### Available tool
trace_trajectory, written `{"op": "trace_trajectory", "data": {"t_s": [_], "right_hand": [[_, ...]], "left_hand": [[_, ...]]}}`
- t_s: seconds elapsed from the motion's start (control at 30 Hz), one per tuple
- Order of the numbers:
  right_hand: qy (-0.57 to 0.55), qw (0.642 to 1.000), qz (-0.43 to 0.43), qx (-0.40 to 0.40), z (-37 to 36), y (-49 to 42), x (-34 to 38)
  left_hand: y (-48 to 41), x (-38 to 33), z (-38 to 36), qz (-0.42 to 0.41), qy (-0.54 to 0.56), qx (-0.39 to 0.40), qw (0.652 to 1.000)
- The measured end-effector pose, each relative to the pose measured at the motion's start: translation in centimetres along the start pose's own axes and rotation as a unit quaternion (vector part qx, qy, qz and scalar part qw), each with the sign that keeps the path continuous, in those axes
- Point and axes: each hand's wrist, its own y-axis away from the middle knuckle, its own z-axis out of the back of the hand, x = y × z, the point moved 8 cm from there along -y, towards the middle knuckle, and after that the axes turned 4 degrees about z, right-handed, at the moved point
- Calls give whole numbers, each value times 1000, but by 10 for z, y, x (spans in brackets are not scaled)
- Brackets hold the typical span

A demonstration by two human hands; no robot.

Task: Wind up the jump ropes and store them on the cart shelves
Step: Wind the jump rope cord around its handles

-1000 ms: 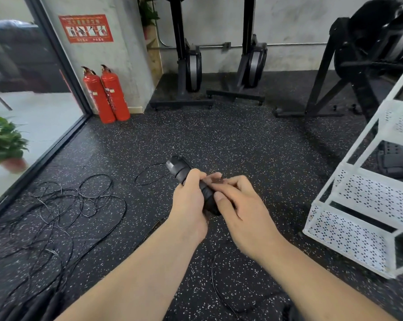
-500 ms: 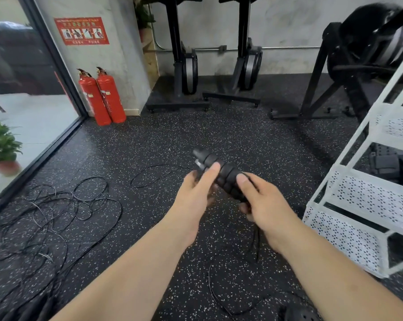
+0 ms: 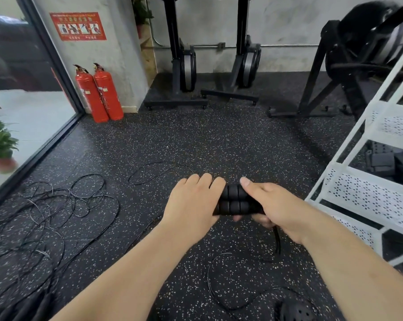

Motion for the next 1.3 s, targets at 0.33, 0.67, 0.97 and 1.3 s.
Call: {"op": "trace_trajectory", "data": {"t_s": [0.33,0.67,0.97,1.3], "right_hand": [[-30,991,19,-131,0,1,-12],[82,988,26,-129,5,-1,-18],[97,987,81,-99,33,-6,-22],[224,951,93,-194,32,-10,-27]], "left_hand": [[11,8,-2,17,167,58,984],[14,-2,-8,-40,144,70,986],[3,13,7,5,197,43,979],[5,20,3,52,275,75,957]]}}
